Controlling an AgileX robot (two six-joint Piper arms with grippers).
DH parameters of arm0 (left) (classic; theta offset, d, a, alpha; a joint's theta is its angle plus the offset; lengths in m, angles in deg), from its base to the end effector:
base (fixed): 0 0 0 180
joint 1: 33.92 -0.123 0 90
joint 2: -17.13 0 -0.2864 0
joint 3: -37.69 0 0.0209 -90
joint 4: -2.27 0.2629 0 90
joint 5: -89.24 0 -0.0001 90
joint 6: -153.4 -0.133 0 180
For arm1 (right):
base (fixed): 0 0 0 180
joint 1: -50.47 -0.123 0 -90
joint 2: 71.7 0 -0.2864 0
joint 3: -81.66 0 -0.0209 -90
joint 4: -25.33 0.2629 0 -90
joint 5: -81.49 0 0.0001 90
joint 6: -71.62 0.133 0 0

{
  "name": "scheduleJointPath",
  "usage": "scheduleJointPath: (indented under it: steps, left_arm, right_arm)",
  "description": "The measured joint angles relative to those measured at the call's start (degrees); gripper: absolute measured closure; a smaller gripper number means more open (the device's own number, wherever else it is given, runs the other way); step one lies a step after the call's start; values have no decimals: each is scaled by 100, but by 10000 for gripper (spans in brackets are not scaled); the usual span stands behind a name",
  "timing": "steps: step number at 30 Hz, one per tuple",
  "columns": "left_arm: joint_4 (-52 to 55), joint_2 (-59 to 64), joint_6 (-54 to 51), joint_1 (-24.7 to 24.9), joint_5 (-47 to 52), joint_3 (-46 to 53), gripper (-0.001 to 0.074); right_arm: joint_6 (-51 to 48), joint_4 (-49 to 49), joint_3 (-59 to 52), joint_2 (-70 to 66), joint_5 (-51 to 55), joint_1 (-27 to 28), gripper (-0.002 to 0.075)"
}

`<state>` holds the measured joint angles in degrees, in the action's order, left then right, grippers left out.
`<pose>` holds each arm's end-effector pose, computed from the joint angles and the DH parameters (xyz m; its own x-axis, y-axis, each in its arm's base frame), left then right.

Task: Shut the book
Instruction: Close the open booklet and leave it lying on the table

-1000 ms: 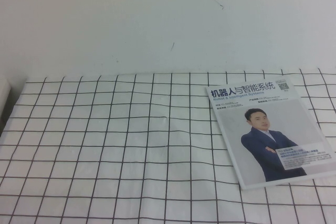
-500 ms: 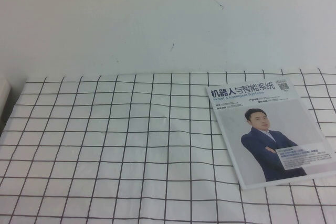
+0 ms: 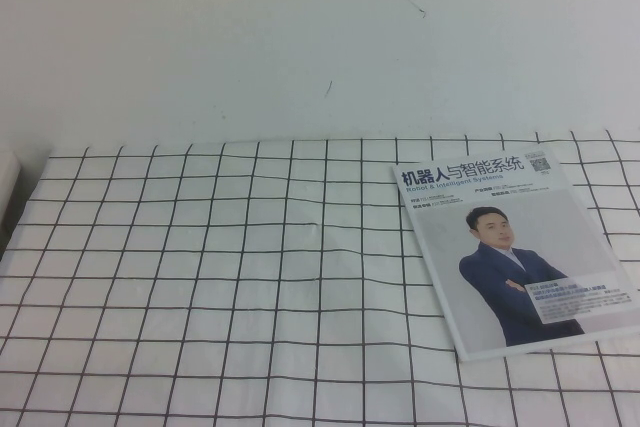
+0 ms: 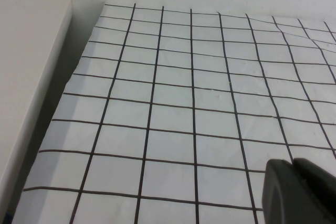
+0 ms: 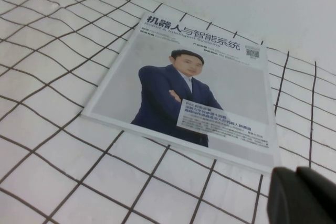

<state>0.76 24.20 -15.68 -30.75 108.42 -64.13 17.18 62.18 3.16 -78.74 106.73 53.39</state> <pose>0.1046 -0.0069 0.1676 -0.2566 -0.1999 -0.9456 0.0090 0.9778 -0.2092 0.1013 0.0289 0.1634 -0.1934 -0.3261 -0.9253 -0.2806 0.9222 -0.2663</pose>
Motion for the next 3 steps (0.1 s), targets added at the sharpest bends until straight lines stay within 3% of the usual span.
scheduleJointPath:
  steps: [3]
  left_arm:
    - [0,0,0,0,0,0,737]
  right_arm:
    - [0,0,0,0,0,0,729]
